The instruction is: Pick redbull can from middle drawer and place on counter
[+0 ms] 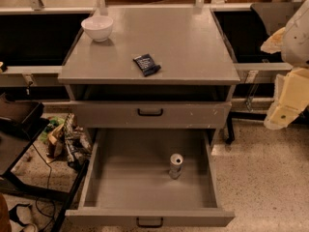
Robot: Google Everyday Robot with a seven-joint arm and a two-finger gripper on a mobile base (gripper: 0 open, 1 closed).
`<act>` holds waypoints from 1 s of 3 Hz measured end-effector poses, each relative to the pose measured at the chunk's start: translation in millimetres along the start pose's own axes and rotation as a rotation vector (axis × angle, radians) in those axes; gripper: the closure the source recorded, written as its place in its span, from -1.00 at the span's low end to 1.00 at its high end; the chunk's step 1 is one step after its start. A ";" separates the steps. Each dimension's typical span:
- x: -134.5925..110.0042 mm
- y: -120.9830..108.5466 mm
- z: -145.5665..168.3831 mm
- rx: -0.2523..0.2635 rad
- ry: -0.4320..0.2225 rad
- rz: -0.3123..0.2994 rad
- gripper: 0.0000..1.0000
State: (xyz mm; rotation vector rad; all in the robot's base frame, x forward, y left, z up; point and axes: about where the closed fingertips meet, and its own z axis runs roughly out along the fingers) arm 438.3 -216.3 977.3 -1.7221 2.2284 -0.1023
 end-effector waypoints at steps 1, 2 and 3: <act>-1.2 -0.2 -0.1 0.009 -0.014 0.002 -1.00; -3.4 0.0 20.4 0.018 -0.084 0.007 -1.00; 4.5 31.8 108.5 -0.089 -0.253 0.011 -1.00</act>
Offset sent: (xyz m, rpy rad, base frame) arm 0.0506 0.0346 -0.1487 0.5891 -0.2380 0.1002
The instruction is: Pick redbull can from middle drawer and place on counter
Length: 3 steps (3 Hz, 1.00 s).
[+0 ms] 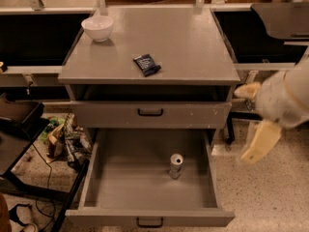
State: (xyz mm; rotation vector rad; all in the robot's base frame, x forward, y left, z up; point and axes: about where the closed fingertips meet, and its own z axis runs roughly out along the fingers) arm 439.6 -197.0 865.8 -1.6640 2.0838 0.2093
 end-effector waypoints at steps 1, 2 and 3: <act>21.7 19.6 101.4 -0.044 -0.334 0.069 -1.00; 16.8 -9.1 127.1 0.093 -0.595 0.111 -1.00; 17.8 -25.7 137.1 0.182 -0.728 0.070 -1.00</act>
Offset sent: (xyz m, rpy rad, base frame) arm 0.0789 0.0269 -0.1332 0.8326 -0.5497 0.0072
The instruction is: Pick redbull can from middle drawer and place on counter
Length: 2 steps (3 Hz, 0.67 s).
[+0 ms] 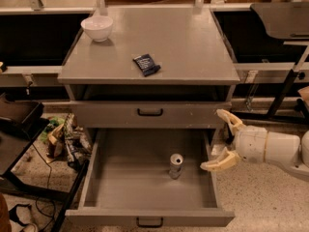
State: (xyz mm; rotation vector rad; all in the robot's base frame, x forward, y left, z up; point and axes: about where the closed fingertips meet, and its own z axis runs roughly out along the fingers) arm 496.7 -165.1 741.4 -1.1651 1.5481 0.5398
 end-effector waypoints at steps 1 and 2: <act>2.5 2.3 4.2 -0.008 -0.009 -0.016 -1.00; 4.3 -1.7 16.6 0.004 -0.062 -0.004 -1.00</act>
Offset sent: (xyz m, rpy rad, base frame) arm 0.0206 0.0154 -0.0217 0.1256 -0.0497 0.0021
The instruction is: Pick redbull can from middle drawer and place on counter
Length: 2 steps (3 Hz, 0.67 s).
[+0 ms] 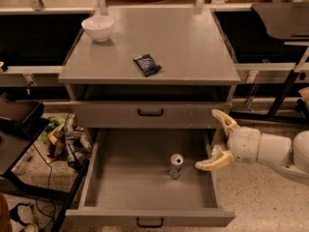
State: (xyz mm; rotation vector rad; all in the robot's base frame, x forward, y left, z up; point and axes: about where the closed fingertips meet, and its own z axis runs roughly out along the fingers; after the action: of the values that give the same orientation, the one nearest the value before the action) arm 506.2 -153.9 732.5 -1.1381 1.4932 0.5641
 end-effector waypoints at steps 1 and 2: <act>21.0 -11.0 57.7 0.011 -0.101 0.001 -1.00; 70.2 -12.0 108.0 0.017 -0.172 0.006 -1.00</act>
Offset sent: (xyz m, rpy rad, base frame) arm 0.1031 0.0863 -0.1738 0.2488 -0.0970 0.0271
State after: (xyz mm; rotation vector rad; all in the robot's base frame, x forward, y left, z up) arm 574.0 -92.5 641.0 -1.0455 1.3511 0.6365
